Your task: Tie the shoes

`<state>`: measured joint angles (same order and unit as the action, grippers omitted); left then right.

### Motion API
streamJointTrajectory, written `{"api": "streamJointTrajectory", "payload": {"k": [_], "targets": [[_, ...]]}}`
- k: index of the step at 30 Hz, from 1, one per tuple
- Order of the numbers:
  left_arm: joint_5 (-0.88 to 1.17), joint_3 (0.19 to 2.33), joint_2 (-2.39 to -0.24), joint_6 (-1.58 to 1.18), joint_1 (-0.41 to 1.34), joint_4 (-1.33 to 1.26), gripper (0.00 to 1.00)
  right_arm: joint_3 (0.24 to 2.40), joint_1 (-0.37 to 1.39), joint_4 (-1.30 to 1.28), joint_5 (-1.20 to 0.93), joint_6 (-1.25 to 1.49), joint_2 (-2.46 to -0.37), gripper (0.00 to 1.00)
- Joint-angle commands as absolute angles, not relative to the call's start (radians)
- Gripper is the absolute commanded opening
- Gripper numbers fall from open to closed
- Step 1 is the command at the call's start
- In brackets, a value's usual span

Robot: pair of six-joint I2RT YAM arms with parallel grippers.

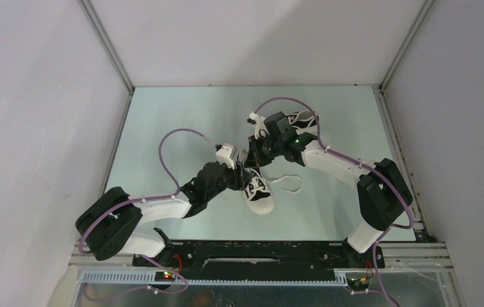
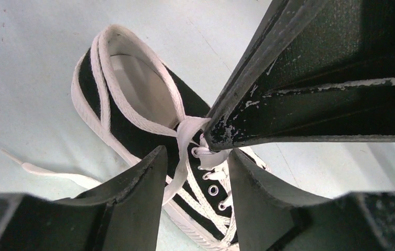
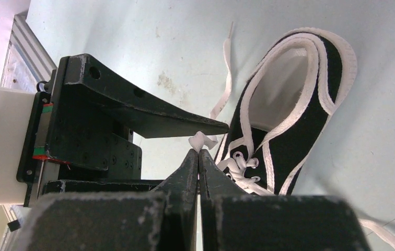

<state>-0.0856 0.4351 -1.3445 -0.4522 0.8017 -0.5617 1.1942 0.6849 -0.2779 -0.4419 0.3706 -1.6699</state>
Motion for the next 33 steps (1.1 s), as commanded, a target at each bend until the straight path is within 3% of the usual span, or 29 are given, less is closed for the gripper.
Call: {"api": "streamJointTrajectory", "payload": {"k": [1,23,33], "targets": [[-0.107,0.452,-1.327,-0.43,0.801,-0.609,0.53,1.233,0.687,-0.269,-0.462,0.37,-1.647,0.0],[-0.127,0.455,-1.286,-0.417,0.801,-0.65,0.53,1.233,0.68,-0.272,-0.472,0.369,-1.651,0.0],[-0.133,0.462,-1.309,-0.415,0.801,-0.639,0.26,1.233,0.681,-0.269,-0.478,0.374,-1.649,0.0]]}}
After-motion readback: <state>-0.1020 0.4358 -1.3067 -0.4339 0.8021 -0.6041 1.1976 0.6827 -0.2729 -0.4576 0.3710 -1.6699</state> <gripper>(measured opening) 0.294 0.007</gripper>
